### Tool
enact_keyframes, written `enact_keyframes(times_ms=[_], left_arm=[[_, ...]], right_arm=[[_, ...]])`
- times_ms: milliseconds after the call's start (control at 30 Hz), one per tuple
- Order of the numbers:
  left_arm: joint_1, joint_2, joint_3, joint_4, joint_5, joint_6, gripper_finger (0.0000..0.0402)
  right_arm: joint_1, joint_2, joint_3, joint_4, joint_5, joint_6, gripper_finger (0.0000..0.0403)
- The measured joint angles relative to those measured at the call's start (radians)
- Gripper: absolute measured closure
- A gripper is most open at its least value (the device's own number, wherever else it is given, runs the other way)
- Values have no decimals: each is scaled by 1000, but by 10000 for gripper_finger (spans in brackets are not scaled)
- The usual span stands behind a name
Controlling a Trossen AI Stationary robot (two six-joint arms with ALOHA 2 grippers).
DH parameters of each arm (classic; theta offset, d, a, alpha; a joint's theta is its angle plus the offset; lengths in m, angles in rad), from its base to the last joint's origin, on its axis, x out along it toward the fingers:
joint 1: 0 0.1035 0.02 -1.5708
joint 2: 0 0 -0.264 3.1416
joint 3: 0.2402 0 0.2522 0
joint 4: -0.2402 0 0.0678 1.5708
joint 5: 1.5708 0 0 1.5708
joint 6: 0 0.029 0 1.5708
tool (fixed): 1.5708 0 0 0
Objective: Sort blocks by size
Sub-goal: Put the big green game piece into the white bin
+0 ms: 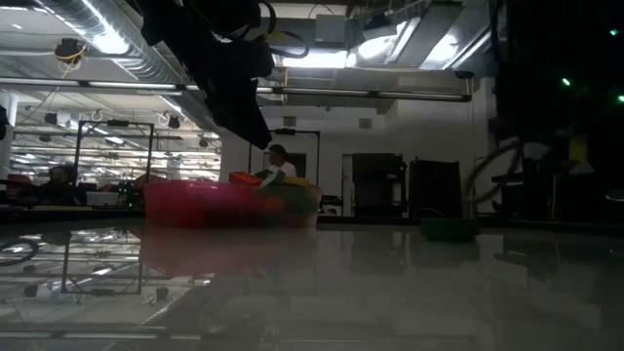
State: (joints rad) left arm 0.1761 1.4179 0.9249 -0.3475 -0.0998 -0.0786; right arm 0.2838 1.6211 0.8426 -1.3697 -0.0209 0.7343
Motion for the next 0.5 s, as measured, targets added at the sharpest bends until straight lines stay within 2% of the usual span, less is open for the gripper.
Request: enact_keyframes(times_ms=[167,500], left_arm=[[0,0,0,0,0,0,219],[0,0,0,0,0,0,219]], right_arm=[[-2,0,-79,46,-52,25,398],[-2,-1,-143,157,-47,26,398]])
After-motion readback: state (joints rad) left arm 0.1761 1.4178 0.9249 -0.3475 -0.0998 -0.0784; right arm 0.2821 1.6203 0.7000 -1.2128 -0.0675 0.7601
